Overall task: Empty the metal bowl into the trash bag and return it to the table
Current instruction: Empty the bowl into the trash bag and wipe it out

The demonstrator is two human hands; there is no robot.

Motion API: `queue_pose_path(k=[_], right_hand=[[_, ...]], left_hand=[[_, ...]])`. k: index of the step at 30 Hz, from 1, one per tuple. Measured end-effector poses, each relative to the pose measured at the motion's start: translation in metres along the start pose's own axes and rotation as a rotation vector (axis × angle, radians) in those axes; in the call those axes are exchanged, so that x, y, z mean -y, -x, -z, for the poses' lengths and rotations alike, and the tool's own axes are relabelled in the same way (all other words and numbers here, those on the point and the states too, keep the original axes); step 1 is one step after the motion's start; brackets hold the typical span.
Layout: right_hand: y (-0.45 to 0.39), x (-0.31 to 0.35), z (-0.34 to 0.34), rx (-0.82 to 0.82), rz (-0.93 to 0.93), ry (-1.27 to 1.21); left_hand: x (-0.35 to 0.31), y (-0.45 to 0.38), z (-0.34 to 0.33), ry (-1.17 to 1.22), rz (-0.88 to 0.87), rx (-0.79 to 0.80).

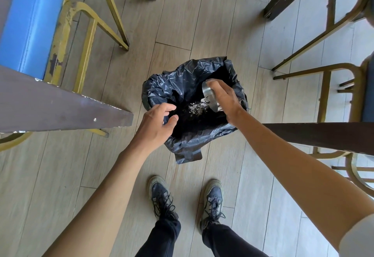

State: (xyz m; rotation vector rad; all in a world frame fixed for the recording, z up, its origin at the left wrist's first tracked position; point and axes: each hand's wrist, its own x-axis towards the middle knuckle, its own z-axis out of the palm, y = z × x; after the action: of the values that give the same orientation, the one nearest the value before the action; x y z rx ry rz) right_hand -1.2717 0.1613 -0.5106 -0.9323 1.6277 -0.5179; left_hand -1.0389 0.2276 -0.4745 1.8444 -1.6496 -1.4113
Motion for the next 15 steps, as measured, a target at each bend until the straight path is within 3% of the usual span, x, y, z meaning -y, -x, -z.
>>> queue_pose_path(k=[15], right_hand=[[-0.005,-0.004,-0.016,-0.054,-0.044,0.119]], left_hand=[[0.008,0.004,0.001,-0.033,0.008,-0.01]])
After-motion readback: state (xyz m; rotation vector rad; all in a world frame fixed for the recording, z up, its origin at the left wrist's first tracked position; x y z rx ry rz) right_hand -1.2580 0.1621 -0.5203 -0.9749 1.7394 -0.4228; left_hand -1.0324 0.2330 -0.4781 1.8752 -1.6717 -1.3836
